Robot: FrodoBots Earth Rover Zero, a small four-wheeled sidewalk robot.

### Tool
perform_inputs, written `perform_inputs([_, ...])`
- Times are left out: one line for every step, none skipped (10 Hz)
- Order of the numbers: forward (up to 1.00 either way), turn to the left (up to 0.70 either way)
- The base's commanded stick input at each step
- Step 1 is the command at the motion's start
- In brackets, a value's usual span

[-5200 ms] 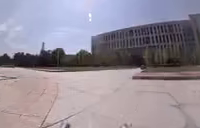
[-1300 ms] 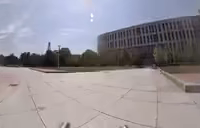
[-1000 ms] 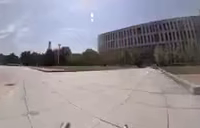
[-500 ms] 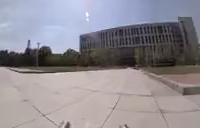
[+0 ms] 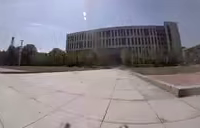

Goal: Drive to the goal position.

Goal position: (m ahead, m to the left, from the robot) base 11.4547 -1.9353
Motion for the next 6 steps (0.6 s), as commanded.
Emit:
perform_inputs([0.7, 0.0])
perform_inputs([0.7, 0.0])
perform_inputs([0.7, 0.0])
perform_inputs([0.7, 0.0])
perform_inputs([0.7, 0.0])
perform_inputs([0.7, 0.0])
